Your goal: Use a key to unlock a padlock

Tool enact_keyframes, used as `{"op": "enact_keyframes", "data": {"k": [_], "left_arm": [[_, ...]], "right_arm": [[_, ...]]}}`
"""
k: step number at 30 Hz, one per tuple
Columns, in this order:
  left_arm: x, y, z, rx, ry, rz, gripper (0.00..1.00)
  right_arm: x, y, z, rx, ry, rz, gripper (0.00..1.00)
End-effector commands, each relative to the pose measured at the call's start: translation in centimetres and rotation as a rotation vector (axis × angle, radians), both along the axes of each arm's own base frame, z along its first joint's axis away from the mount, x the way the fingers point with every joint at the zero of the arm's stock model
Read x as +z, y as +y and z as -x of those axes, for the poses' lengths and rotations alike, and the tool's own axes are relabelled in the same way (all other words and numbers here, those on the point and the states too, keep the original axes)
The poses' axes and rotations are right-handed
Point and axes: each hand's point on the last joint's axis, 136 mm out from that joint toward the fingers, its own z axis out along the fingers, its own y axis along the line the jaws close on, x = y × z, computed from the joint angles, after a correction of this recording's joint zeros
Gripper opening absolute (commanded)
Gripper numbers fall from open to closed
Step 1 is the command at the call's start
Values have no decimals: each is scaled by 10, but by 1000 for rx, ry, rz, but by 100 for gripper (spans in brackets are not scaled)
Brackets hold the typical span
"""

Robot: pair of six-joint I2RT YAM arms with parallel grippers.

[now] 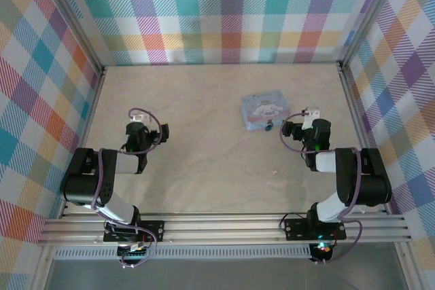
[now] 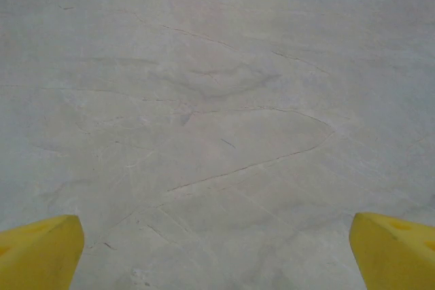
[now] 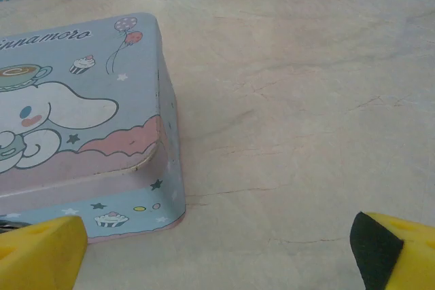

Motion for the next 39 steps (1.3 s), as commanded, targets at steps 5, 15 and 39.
{"op": "enact_keyframes", "data": {"k": [5,15,39], "left_arm": [[8,0,-6,-4,-25,12,100],[8,0,-6,-3,-26,14,100],[119,16,21,243,-94,315,100]], "right_arm": [[9,2,-4,-2,-29,-4,100],[8,1,-4,-3,-29,-4,100],[88,3,24,-102,140,-223,100]]}}
